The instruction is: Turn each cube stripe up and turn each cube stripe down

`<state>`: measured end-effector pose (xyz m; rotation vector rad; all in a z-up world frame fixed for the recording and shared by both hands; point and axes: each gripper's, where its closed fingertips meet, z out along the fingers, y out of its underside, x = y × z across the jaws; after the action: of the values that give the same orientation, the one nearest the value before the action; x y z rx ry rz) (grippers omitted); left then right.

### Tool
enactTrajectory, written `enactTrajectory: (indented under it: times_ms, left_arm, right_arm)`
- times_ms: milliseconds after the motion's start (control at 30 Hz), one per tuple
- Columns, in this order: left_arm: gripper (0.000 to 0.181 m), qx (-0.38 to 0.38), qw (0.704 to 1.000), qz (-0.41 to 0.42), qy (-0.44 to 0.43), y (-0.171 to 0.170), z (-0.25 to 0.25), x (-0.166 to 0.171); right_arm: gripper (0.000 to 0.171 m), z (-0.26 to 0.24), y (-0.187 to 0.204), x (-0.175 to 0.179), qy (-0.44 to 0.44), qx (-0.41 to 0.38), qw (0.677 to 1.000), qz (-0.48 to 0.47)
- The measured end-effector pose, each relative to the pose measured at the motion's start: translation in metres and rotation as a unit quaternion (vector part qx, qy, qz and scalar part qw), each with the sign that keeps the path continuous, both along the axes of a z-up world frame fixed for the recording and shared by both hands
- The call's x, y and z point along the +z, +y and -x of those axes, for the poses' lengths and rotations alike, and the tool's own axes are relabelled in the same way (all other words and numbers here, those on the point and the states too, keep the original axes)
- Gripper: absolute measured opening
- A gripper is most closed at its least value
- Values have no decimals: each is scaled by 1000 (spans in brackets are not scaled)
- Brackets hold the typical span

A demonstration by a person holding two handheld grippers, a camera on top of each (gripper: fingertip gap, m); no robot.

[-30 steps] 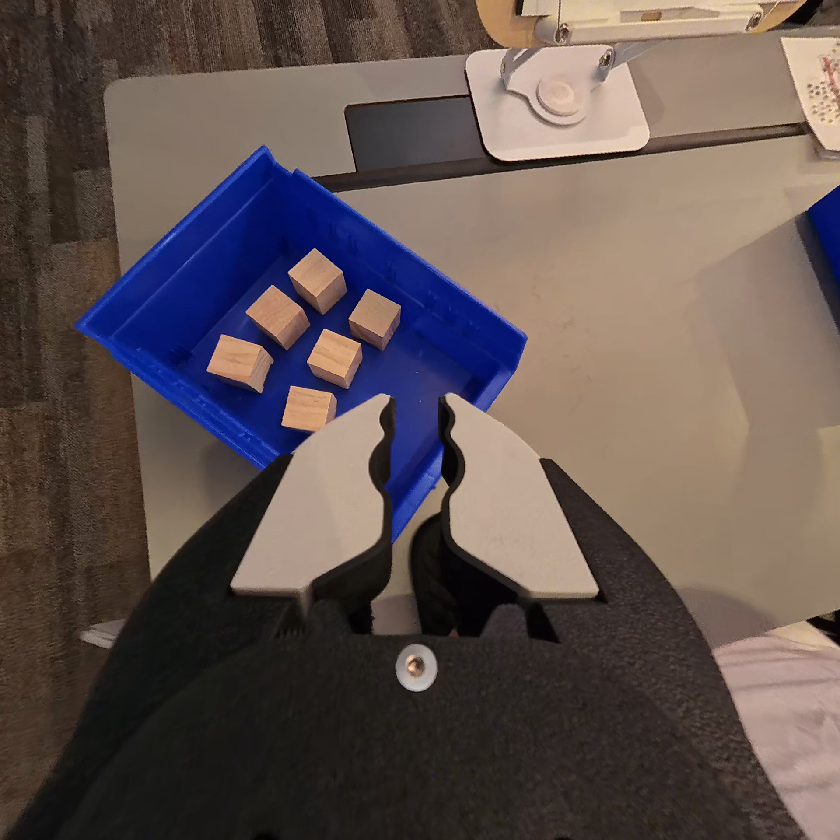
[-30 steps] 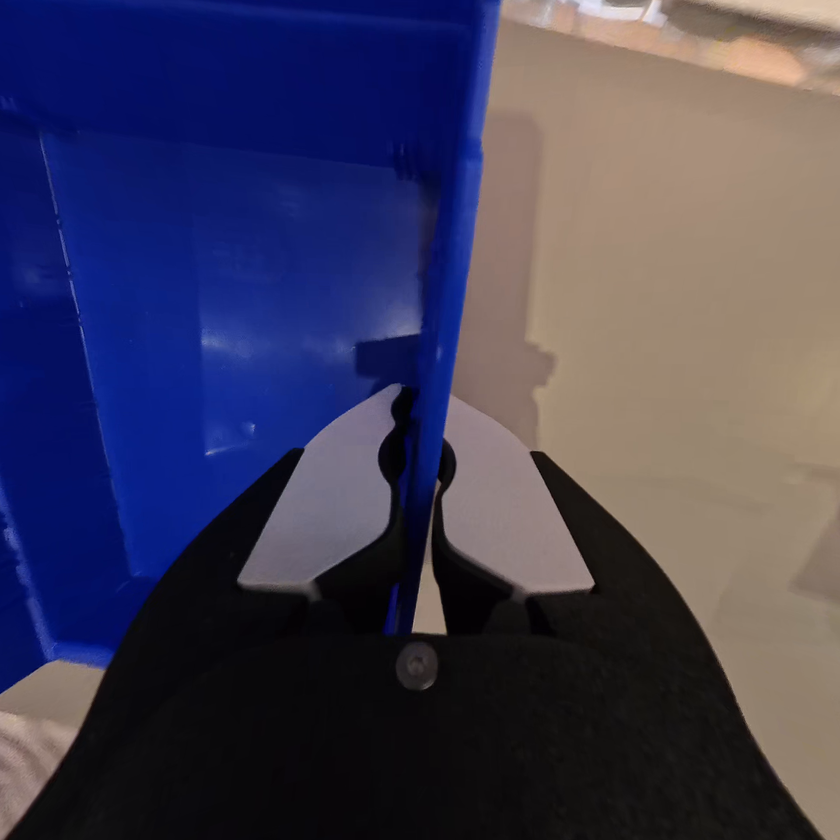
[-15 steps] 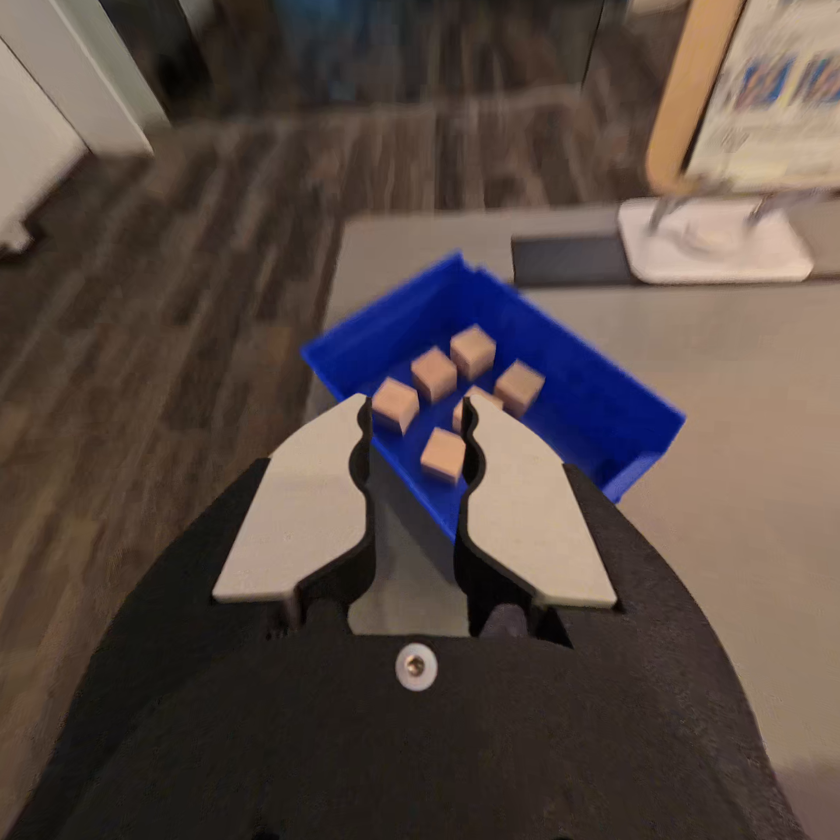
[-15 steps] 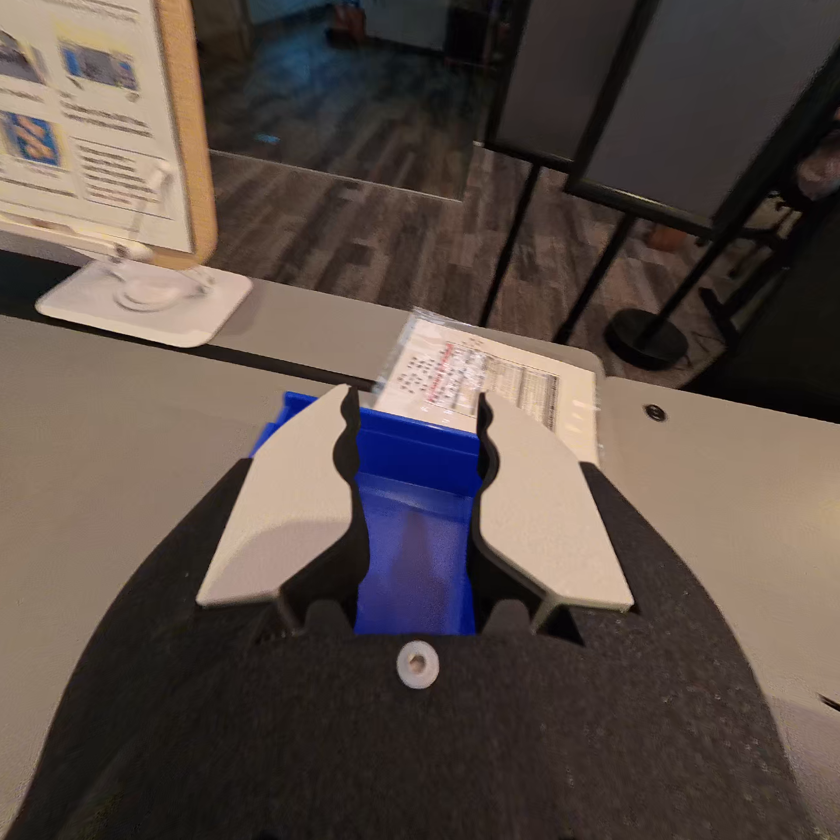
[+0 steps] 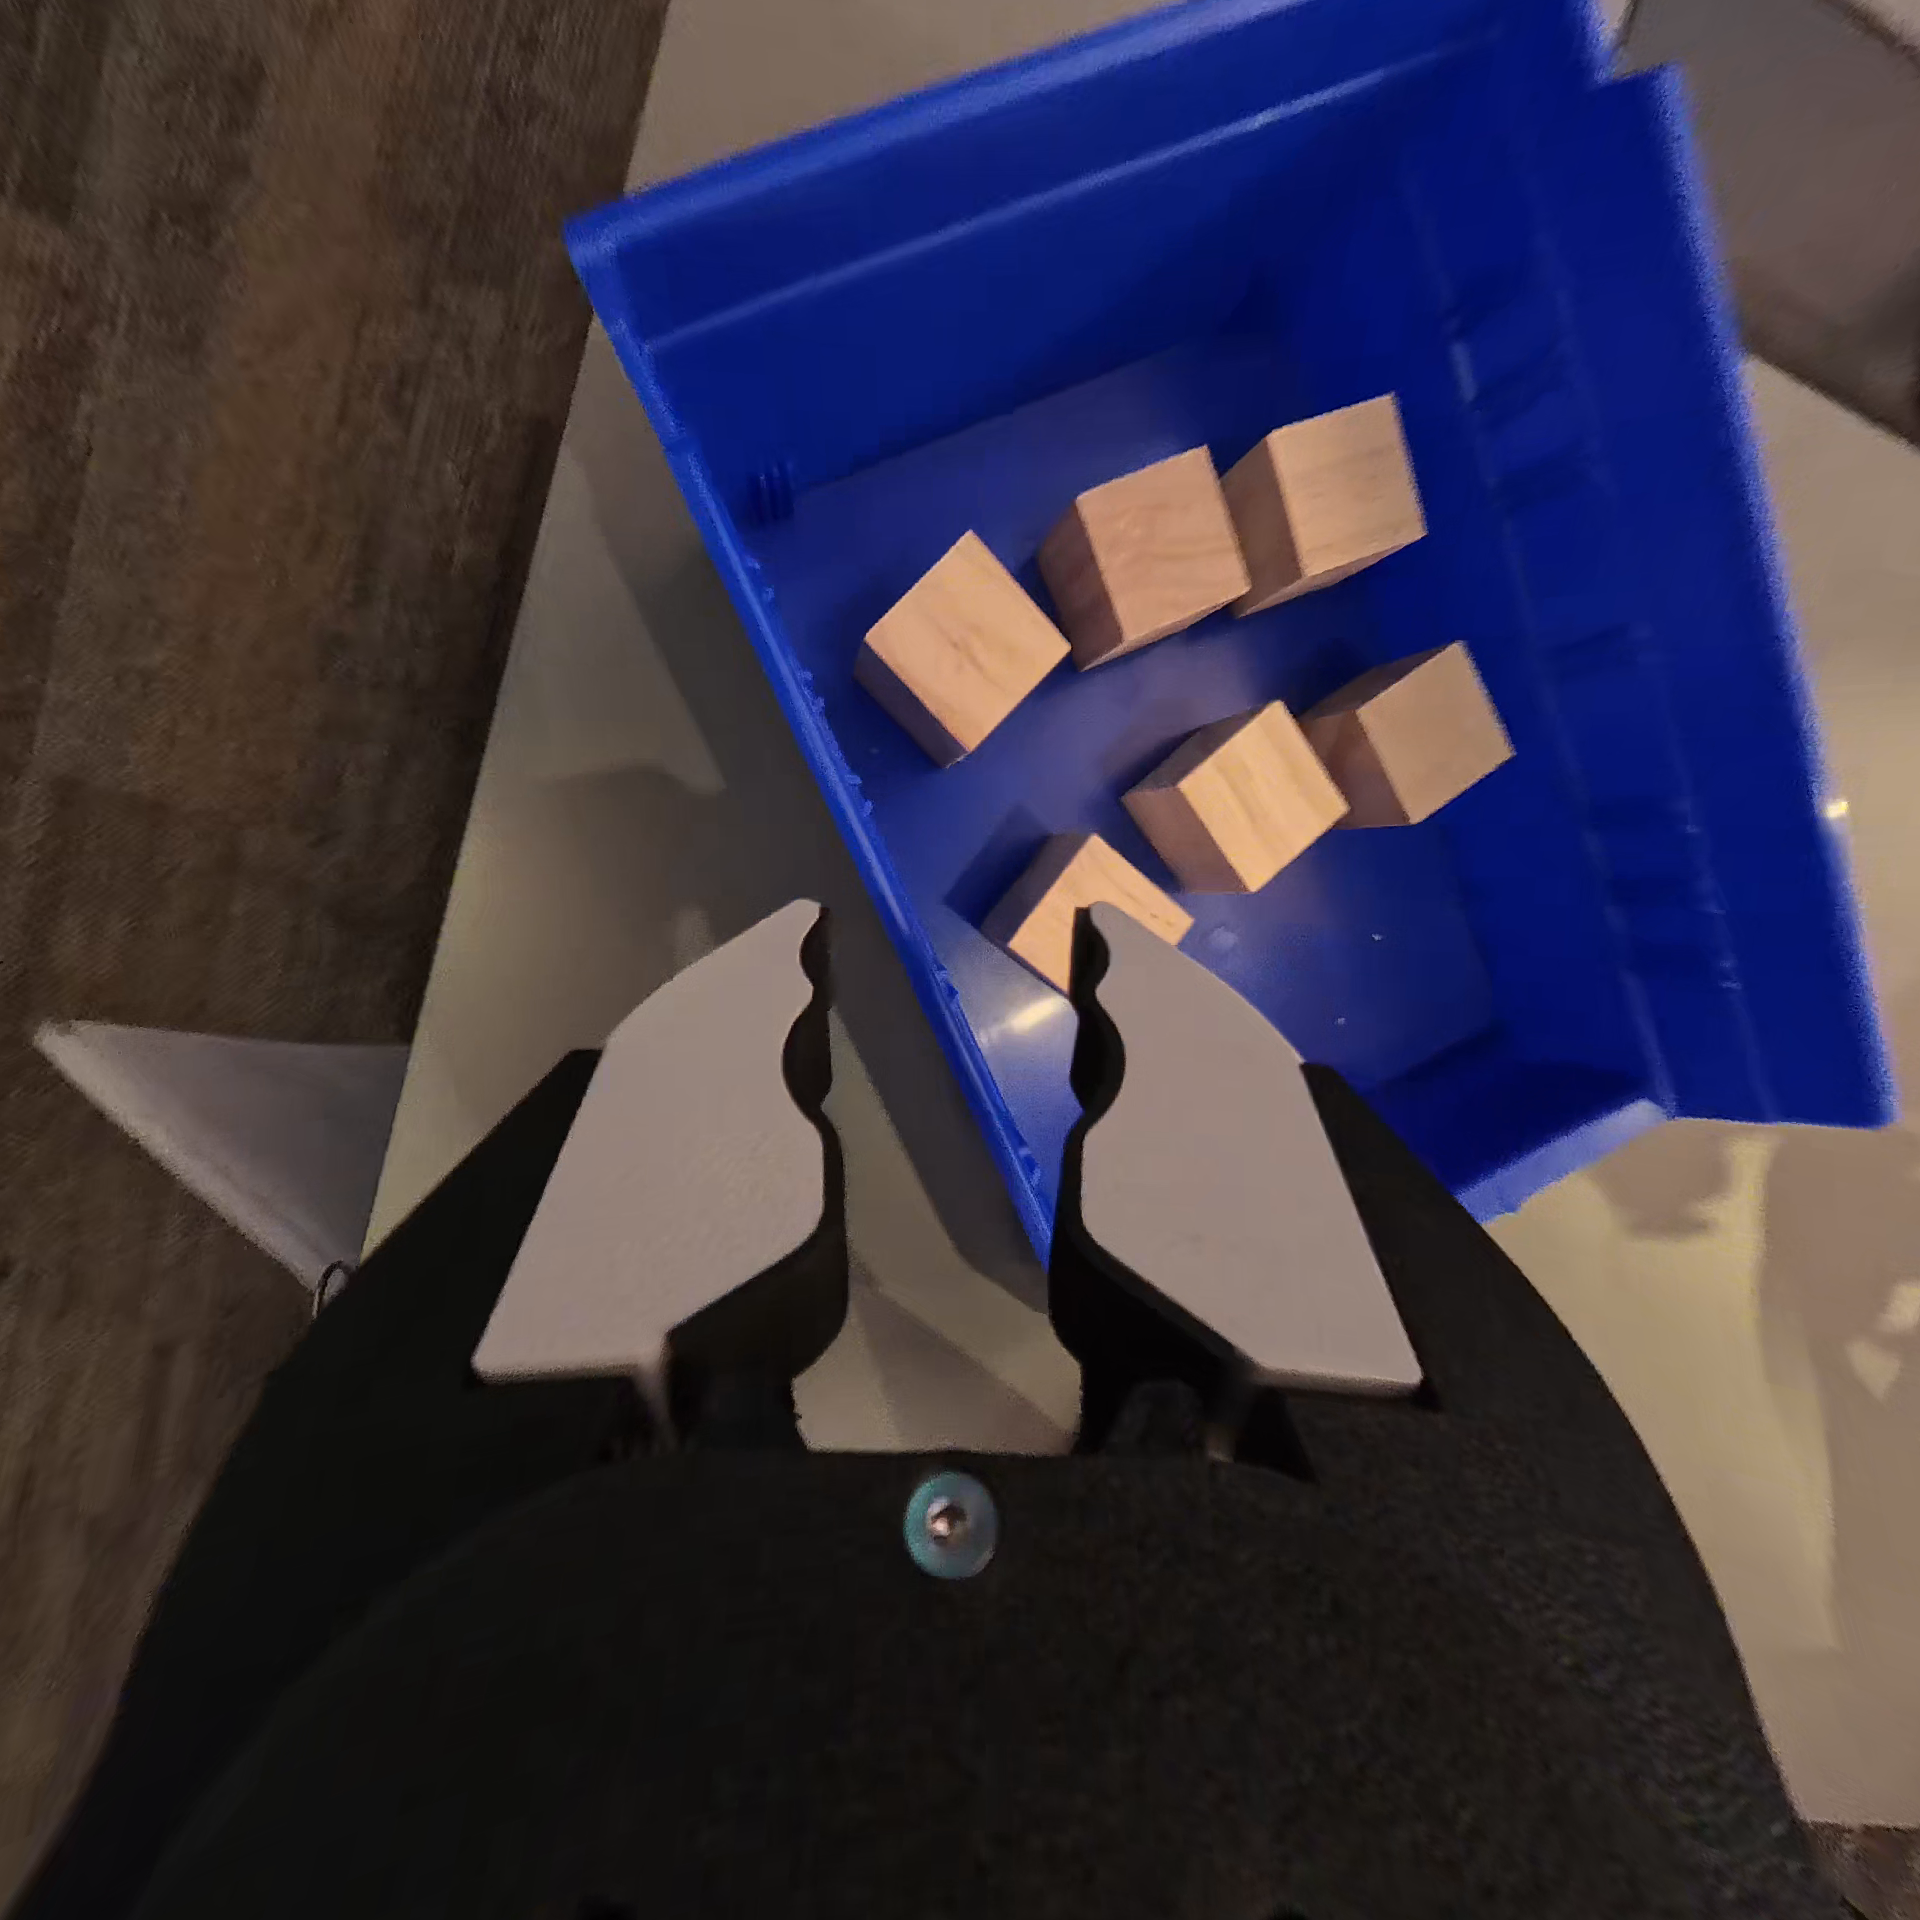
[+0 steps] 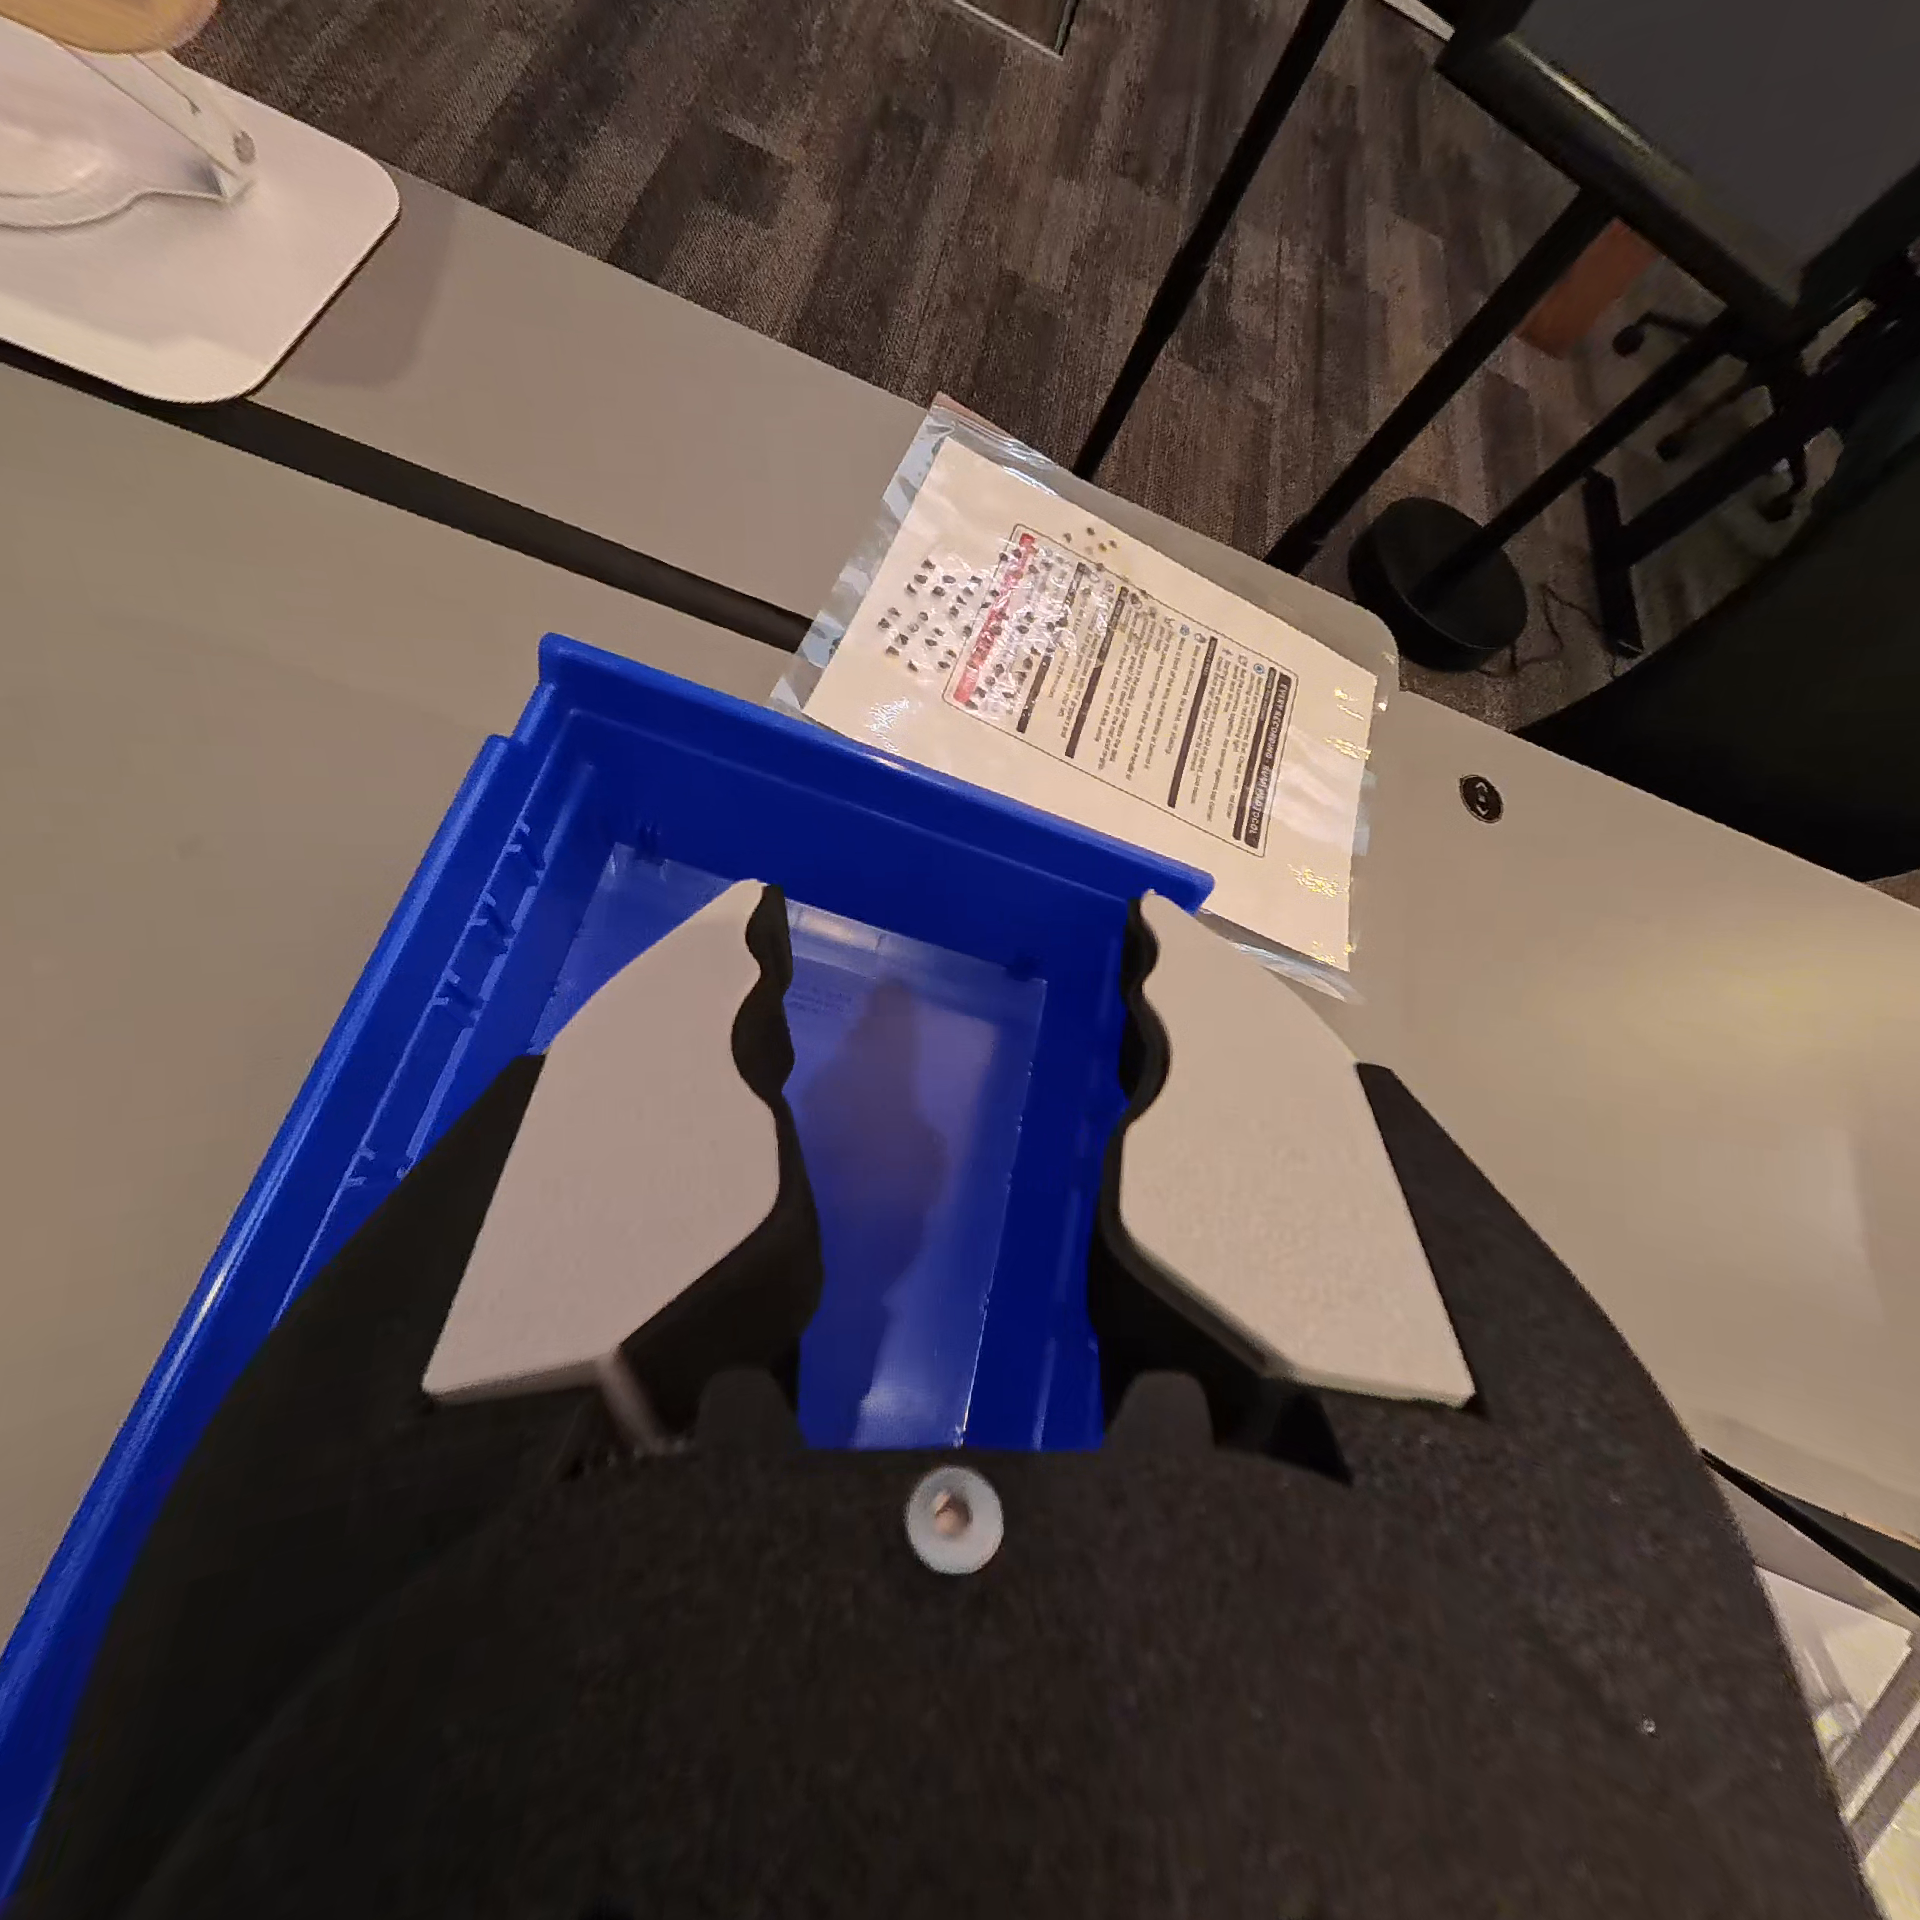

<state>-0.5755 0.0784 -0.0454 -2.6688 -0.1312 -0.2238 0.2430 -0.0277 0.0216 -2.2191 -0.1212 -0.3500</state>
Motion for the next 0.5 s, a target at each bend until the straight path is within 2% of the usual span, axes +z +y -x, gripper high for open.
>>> enactTrajectory:
  times_ms: [133, 200, 233, 367, 500]
  left_arm:
    - [40, -16, 998, 66, 18, 3, -4, -30]
    - [32, -22, 994, 100, 34, 0, -2, -42]
    - [22, -18, 992, 110, 54, 0, 3, -45]
    - [19, -22, 993, 107, 45, 3, 2, -45]
    - [11, -53, 994, 75, 61, 20, 4, -46]
  right_arm:
    - [60, -2, -7, 5, -3, 2, 1000, -1]
    - [60, -3, -10, 5, -3, 3, 1000, 1]
    - [60, -4, -10, 5, -2, 4, 1000, 0]
    - [59, -3, -10, 3, 0, 9, 1000, 2]
    - [59, 2, -9, 1, -10, 20, 1000, 11]
